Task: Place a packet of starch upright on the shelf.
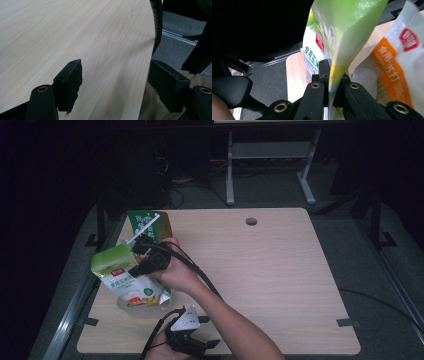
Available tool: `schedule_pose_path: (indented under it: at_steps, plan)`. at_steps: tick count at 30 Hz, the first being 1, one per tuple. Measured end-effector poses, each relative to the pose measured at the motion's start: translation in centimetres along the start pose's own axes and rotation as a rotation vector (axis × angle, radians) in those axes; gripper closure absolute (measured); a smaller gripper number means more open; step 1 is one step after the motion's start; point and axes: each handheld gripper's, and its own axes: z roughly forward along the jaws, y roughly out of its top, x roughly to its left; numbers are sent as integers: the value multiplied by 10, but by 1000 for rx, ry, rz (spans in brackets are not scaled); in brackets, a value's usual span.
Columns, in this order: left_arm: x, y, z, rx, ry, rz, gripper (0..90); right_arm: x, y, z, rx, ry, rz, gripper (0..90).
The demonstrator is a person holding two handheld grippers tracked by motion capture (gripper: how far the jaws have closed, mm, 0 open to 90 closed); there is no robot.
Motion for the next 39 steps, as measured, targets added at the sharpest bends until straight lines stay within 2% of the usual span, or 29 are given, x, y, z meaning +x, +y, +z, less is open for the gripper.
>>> schedule_pose_path:
  at_steps: [3, 4, 5, 6, 7, 8, 12, 14, 15, 17, 21, 22, 27, 28, 34, 35, 37, 38, 39]
  plan:
    - [1, 0, 0, -1, 0, -1, 274, -3, -2, 9, 13, 10, 6, 884]
    - [2, 0, 0, 3, 0, 8, 274, -4, -3, 11, 16, 14, 13, 883]
    - [4, 1, -1, 3, 5, 44, 274, -4, -3, 11, 16, 14, 13, 883]
    - [5, 1, -1, 0, 6, 60, 274, -6, -5, 17, 19, 21, 20, 883]
    - [5, 1, -1, 0, 6, 60, 274, -7, -6, 19, 16, 29, 30, 883]
    - [4, 0, -1, 0, 3, 39, 274, -8, -7, 22, 17, 32, 30, 883]
    - [4, 0, 0, 2, 4, 41, 274, -11, -11, 30, 35, 27, 32, 880]
    - [3, 0, 0, 6, -2, 26, 274, -12, -14, 33, 43, 27, 33, 875]
    - [1, -1, 0, 7, -6, 0, 274, -12, -15, 34, 48, 27, 32, 873]
    - [2, -1, 1, 8, -6, -1, 274, -15, -19, 38, 58, 44, 51, 851]
    - [1, -1, 1, 9, -7, 0, 274, -14, -19, 36, 57, 36, 37, 824]
    - [3, -1, 1, 10, -3, 27, 274, -14, -19, 36, 57, 36, 37, 824]
    - [4, 0, 1, 11, 7, 41, 274, -12, -21, 34, 70, 18, 24, 843]
    - [1, -1, 1, 10, -5, 3, 274, -12, -23, 35, 63, 15, 19, 862]
    - [3, -1, 0, 5, -1, -3, 274, -15, -32, 34, 79, 13, 33, 868]
    - [7, 0, -2, 8, 35, 70, 274, -16, -33, 34, 82, 14, 34, 868]
    - [7, 0, -2, 6, 32, 58, 274, -20, -39, 34, 87, 21, 46, 872]
    - [4, -1, 0, 0, 5, 8, 274, -21, -41, 34, 93, 22, 54, 872]
    - [4, -1, 0, 0, 5, 8, 274, -21, -41, 34, 93, 22, 54, 872]
